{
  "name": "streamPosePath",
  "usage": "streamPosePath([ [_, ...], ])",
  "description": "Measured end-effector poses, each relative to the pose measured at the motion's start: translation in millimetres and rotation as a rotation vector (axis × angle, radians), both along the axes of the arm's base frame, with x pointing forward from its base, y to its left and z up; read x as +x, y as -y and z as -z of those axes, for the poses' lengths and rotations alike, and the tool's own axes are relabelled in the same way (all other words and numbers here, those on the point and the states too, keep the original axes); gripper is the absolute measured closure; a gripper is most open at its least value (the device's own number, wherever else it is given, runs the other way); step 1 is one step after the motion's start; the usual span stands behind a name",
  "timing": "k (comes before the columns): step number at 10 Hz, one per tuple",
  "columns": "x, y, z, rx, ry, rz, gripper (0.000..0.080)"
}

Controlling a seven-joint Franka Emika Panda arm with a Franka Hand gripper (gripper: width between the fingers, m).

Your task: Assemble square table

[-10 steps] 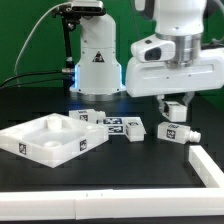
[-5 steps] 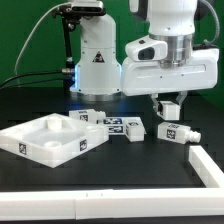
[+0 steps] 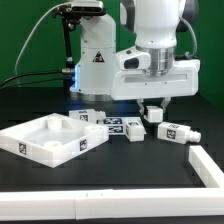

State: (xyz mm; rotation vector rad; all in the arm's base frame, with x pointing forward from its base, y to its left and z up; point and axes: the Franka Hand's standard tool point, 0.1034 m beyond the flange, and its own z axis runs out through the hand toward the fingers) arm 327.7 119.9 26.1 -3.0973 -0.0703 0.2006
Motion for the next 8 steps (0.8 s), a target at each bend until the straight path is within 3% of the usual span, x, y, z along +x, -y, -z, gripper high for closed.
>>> streamPosePath([
  [3, 3.9, 0.8, 5.8, 0.003, -0.012, 0.016, 0.0515],
  [4, 17.1, 9.4, 3.1, 0.009, -0.022, 0.016, 0.0515],
  [6, 12.8, 19.8, 14.4, 0.007, -0.035, 0.045, 0.0515],
  [8, 13.4, 20.4, 15.4, 0.007, -0.035, 0.044, 0.0515],
])
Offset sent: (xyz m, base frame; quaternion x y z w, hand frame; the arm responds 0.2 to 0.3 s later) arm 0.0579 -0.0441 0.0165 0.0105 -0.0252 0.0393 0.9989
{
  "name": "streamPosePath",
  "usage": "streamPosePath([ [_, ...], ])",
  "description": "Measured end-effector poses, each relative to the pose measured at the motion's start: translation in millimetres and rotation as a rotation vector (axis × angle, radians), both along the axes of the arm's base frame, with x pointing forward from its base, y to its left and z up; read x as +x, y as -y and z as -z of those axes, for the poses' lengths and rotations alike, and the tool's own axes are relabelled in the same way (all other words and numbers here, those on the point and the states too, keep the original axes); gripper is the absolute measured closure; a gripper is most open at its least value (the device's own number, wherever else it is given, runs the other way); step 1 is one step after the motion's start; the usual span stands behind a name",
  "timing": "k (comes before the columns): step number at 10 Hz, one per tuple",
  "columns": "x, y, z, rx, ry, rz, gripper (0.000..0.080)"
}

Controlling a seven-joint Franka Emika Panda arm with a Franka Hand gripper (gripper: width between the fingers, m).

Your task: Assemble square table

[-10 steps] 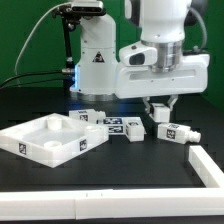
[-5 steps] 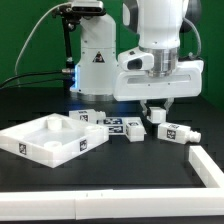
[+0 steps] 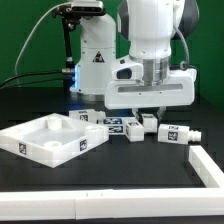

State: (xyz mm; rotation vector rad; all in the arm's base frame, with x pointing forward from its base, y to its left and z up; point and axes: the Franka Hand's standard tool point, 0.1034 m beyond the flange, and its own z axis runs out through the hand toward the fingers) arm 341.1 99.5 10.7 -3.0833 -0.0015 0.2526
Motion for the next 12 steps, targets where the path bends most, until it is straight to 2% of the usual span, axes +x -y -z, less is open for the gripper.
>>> streamPosePath([
  [1, -0.2, 0.0, 0.2, 0.000, -0.001, 0.000, 0.0405],
  [2, -0.3, 0.1, 0.3, 0.000, -0.001, 0.000, 0.0405],
  [3, -0.4, 0.1, 0.4, 0.000, -0.001, 0.000, 0.0269],
  [4, -0.3, 0.0, 0.2, 0.000, -0.001, 0.000, 0.0175],
  [5, -2.2, -0.3, -5.5, 0.001, -0.019, -0.001, 0.0175],
  [7, 4.2, 9.3, -39.2, 0.011, -0.044, 0.005, 0.0157],
  [8, 9.0, 12.1, -51.4, 0.008, -0.052, 0.043, 0.0151],
  [9, 14.6, 8.0, -64.3, 0.007, -0.044, 0.074, 0.0150],
  [12, 15.1, 8.2, -63.0, 0.009, -0.039, 0.071, 0.0150],
])
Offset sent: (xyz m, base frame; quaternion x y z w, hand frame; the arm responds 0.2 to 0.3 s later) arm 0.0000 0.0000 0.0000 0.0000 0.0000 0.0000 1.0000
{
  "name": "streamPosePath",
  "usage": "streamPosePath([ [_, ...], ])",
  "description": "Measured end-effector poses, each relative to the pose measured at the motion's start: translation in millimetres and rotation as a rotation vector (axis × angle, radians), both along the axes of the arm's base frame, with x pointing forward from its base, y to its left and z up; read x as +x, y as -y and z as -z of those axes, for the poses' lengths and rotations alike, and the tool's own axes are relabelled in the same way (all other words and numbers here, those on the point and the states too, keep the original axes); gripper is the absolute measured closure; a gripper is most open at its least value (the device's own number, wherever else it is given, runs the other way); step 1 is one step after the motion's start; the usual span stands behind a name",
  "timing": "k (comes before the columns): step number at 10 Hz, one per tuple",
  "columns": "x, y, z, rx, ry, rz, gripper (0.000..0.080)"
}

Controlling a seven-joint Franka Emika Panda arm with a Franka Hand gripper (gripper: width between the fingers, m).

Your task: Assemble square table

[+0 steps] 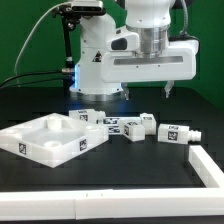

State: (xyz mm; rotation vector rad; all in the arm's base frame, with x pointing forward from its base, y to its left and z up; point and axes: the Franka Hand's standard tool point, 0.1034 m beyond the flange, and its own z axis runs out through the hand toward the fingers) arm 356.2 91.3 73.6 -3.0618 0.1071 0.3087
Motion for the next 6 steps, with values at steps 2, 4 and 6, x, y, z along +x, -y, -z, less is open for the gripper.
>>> streamPosePath([
  [2, 12.7, 23.9, -9.7, 0.029, -0.050, -0.028, 0.0150],
  [4, 38.0, 41.8, -22.4, 0.041, -0.073, 0.026, 0.0150],
  [6, 32.5, 38.8, -18.8, 0.039, -0.076, 0.018, 0.0150],
])
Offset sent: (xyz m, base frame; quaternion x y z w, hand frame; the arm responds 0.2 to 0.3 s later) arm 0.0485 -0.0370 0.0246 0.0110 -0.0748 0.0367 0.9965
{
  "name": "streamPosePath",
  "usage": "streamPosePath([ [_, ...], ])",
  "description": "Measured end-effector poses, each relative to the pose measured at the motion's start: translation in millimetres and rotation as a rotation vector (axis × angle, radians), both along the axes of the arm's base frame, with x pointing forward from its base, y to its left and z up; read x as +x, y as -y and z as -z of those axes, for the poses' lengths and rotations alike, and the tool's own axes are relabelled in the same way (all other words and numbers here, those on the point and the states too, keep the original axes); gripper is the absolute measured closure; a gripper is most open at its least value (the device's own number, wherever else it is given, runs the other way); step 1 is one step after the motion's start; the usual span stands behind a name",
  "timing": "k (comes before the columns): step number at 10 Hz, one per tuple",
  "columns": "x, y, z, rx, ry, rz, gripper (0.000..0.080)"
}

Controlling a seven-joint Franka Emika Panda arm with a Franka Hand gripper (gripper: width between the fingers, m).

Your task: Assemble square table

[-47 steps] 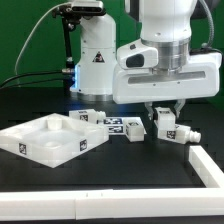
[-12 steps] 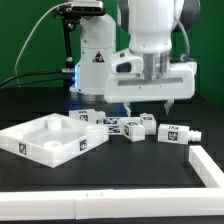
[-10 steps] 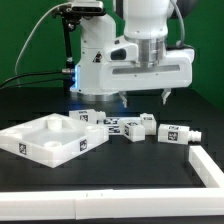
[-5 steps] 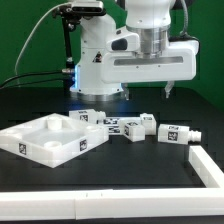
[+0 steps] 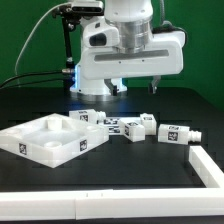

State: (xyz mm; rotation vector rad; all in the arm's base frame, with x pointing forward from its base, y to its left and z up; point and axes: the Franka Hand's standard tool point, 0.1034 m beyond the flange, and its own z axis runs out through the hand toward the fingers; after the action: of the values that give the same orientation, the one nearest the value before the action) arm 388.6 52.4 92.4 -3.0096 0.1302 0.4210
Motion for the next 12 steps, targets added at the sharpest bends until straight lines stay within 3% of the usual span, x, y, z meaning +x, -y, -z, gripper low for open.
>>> streamPosePath([
  [3, 0.7, 6.8, -0.2, 0.009, -0.006, -0.006, 0.0150],
  [4, 6.5, 34.1, -1.2, 0.008, -0.017, 0.041, 0.0150],
  [6, 24.8, 70.6, -0.4, 0.006, -0.001, 0.073, 0.0150],
  [9, 26.3, 71.6, 0.9, 0.005, -0.001, 0.077, 0.0150],
  [10, 27.2, 74.5, 3.5, 0.034, 0.016, 0.031, 0.0150],
  [11, 29.4, 94.7, 8.9, 0.083, 0.033, -0.036, 0.0150],
  [12, 44.9, 116.4, 5.0, 0.104, 0.050, -0.084, 0.0150],
])
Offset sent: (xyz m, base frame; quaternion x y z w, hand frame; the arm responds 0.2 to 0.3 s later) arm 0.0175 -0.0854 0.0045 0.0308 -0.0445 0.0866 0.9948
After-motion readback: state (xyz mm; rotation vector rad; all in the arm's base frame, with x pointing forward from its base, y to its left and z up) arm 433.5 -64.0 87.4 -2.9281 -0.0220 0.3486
